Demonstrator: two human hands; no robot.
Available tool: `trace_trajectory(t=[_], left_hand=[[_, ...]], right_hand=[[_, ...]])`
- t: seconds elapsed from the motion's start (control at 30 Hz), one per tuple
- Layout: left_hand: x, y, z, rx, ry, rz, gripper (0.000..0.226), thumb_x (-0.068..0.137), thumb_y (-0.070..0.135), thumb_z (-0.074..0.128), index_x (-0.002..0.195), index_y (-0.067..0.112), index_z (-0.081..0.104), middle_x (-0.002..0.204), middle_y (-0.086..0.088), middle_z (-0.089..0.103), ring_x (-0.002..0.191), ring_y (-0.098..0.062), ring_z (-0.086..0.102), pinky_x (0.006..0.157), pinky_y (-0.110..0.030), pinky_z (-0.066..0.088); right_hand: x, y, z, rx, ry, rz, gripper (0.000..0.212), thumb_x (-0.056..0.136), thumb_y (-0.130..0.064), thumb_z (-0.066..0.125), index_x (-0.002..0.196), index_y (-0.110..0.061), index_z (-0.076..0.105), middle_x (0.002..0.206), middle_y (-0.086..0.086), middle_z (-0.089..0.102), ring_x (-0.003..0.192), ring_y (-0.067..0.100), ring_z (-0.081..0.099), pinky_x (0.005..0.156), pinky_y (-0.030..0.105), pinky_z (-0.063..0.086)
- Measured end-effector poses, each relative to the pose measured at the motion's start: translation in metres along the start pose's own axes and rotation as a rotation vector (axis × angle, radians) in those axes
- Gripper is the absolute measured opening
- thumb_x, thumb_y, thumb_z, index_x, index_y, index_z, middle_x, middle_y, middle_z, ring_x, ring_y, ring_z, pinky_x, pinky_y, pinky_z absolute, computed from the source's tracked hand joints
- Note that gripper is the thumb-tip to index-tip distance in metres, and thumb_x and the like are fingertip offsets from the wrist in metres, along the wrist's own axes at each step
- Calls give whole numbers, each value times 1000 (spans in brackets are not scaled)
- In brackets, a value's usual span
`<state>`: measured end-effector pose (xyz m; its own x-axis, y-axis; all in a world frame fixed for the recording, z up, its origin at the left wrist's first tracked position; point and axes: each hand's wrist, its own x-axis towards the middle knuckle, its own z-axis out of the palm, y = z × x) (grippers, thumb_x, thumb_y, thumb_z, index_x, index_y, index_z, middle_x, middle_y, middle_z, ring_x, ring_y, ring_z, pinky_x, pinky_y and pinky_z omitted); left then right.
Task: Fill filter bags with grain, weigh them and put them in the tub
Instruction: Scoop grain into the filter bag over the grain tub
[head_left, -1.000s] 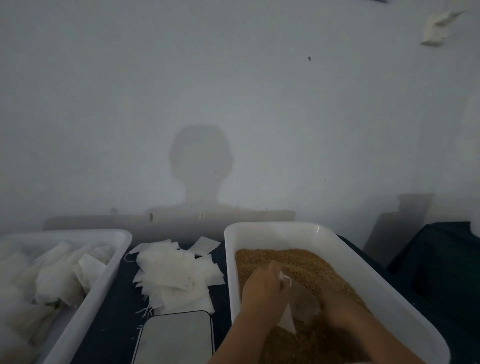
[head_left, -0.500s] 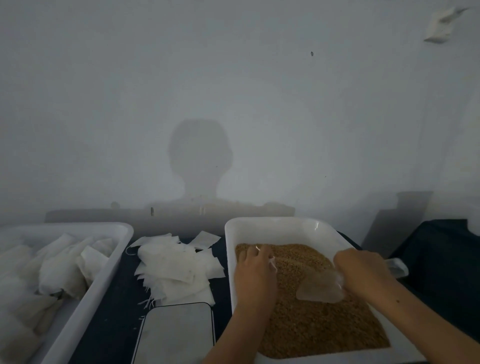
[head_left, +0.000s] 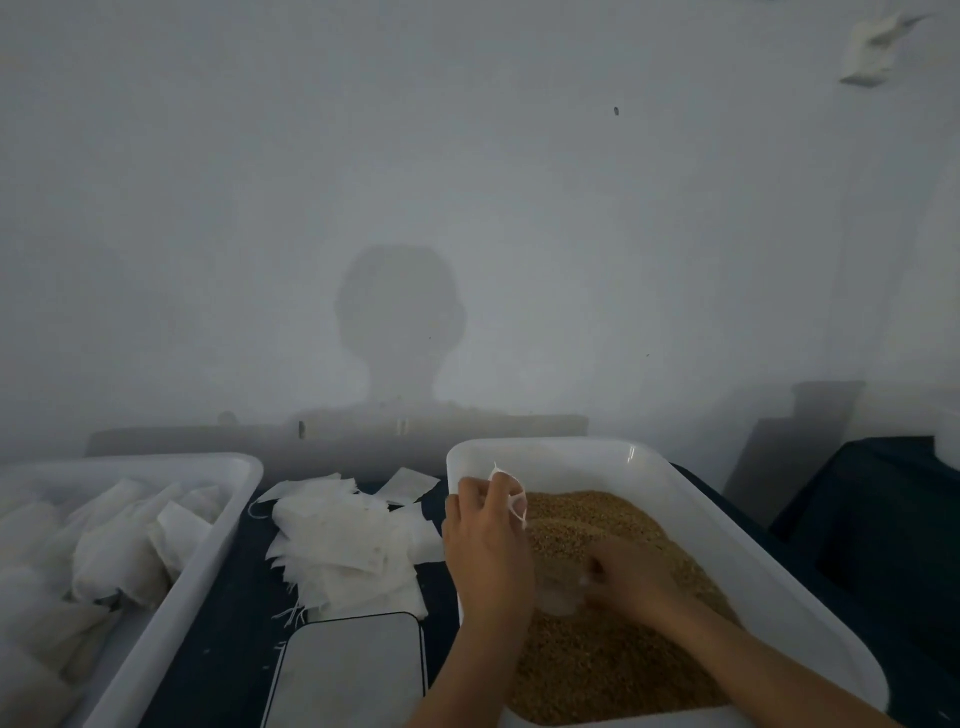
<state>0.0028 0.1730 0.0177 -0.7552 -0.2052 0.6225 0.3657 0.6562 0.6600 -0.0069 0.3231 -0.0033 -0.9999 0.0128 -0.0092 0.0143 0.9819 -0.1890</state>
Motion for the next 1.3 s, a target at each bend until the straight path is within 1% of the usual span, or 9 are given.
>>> trace_trajectory(t=[0.13, 0.4, 0.5, 0.63, 0.83, 0.97, 1.03, 1.13, 1.3], left_hand=[[1, -1, -1, -42, 51, -11, 19, 81, -4, 63, 92, 11, 66, 98, -9, 59, 87, -25, 49, 64, -38, 48], [2, -6, 2, -78, 111, 59, 17, 79, -5, 65, 83, 12, 65, 87, -4, 59, 78, -20, 45, 54, -34, 41], [-1, -12, 9, -37, -106, 101, 16, 81, 0, 61, 79, 15, 65, 84, 4, 58, 81, -14, 45, 58, -23, 33], [-3, -19, 17, 34, -537, 232, 6, 82, 11, 64, 83, 17, 64, 90, 9, 52, 91, -10, 49, 70, -16, 34], [0, -14, 15, 18, -672, 329, 13, 81, -2, 61, 90, 4, 69, 100, -5, 66, 89, -15, 61, 73, -14, 43], [-3, -11, 12, -16, -693, 353, 11, 83, -6, 57, 87, 0, 66, 98, -11, 65, 85, -19, 64, 78, -22, 51], [-3, -10, 10, 6, -694, 372, 10, 84, -1, 59, 90, 2, 67, 101, -9, 63, 89, -18, 62, 80, -23, 49], [-5, -10, 10, 38, -691, 397, 12, 84, 5, 61, 93, 7, 68, 105, -5, 62, 93, -16, 58, 77, -18, 42], [-5, -11, 12, 3, -670, 372, 11, 83, 4, 61, 91, 4, 68, 102, -5, 60, 88, -13, 54, 66, -10, 33]], right_hand=[[3, -2, 7, 163, -10, -7, 23, 87, -24, 61, 68, -26, 47, 73, -13, 51, 63, -3, 44, 54, 13, 37], [-17, 19, -48, 227, 181, 32, 11, 87, -23, 64, 80, -17, 58, 83, -4, 60, 76, 9, 56, 68, 19, 46], [-33, 33, -87, 205, 193, 69, 15, 82, -20, 69, 85, -7, 64, 89, 3, 64, 81, 17, 60, 69, 27, 48], [-55, 44, -126, 159, 112, 49, 16, 74, -21, 78, 83, -14, 67, 87, -4, 65, 85, 13, 60, 78, 30, 48], [-66, 44, -137, -50, -34, 12, 16, 72, -27, 79, 76, -28, 63, 92, -8, 65, 92, 10, 59, 86, 35, 50], [-62, 37, -140, -115, -51, -3, 16, 72, -28, 79, 78, -27, 64, 89, -13, 62, 91, 6, 58, 82, 30, 49], [-60, 33, -142, -155, -33, 2, 15, 72, -29, 78, 78, -27, 65, 88, -15, 64, 88, 4, 59, 72, 24, 47], [-58, 26, -144, -234, 14, 6, 15, 72, -30, 78, 82, -27, 67, 91, -14, 65, 86, 4, 59, 57, 16, 34], [-53, 13, -149, -375, 55, -28, 20, 73, -29, 78, 88, -23, 67, 87, -11, 62, 83, 9, 60, 53, 16, 32]])
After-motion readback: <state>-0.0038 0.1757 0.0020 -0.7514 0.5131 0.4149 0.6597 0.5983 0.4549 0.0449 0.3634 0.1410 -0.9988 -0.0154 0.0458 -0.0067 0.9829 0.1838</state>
